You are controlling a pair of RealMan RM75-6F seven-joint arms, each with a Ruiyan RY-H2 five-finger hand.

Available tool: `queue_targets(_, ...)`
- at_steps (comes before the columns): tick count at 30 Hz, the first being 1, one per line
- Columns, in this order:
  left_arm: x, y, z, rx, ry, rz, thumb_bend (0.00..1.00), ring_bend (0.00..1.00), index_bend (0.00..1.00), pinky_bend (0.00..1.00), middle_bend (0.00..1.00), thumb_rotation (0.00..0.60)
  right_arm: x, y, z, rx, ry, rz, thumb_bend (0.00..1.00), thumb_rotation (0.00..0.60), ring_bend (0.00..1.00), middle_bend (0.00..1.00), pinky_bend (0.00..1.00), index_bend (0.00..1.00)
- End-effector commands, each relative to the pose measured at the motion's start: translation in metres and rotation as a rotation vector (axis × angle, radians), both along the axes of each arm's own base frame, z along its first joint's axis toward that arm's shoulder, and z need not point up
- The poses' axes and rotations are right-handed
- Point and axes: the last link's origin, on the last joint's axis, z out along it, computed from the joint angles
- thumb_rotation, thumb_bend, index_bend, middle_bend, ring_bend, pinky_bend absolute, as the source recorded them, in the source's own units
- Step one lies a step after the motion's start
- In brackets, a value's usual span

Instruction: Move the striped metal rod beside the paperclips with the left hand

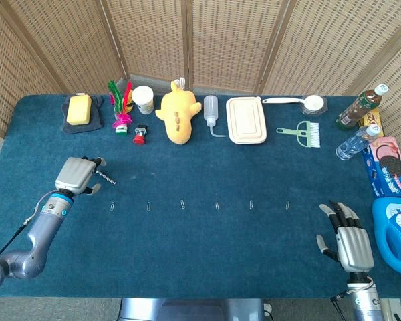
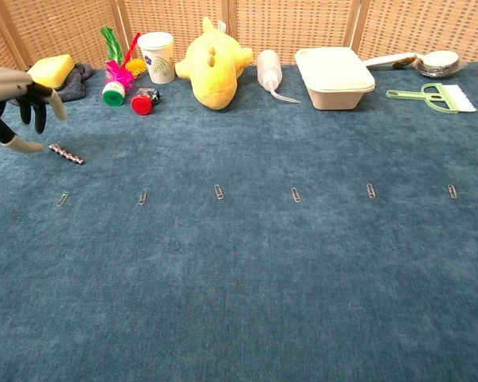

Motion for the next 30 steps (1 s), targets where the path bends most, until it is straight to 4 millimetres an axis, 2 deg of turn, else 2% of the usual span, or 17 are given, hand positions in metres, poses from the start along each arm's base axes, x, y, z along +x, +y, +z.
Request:
queue_targets(1,-0.003,-0.014,0.013,0.039,-0.039,-0.002,0.48,0.32,0.24,0.54,0.38,0.525,0.001,-0.001,0.003,-0.007,0.006,0.005,0.39,0.6,0.11,0.13,0.14,0.17)
queue_targets(4,-0.01,-0.029,0.02,0.067,-0.062,0.004,0.48,0.32,0.24,0.53,0.38,0.523,0.002,-0.002,0.004,-0.014,0.009,0.008,0.39,0.6,0.11,0.13,0.14,0.17)
queue_targets(8,-0.027,-0.061,0.034,0.116,-0.098,0.034,0.48,0.34,0.27,0.51,0.38,0.524,0.003,-0.002,0.003,-0.008,0.013,0.01,0.39,0.6,0.1,0.13,0.14,0.16)
queue_targets(13,-0.039,-0.112,0.053,0.174,-0.157,0.047,0.48,0.34,0.28,0.51,0.38,0.531,0.006,-0.003,0.003,-0.009,0.037,0.024,0.39,0.6,0.1,0.13,0.14,0.16)
queue_targets(20,-0.066,-0.182,0.069,0.226,-0.118,0.111,0.48,0.34,0.28,0.49,0.38,0.535,0.01,0.001,0.001,0.004,0.072,0.021,0.39,0.6,0.09,0.13,0.14,0.14)
queue_targets(30,-0.083,-0.233,0.094,0.283,-0.114,0.173,0.48,0.34,0.28,0.49,0.38,0.539,0.021,0.005,0.01,0.008,0.089,0.05,0.39,0.6,0.09,0.13,0.14,0.14)
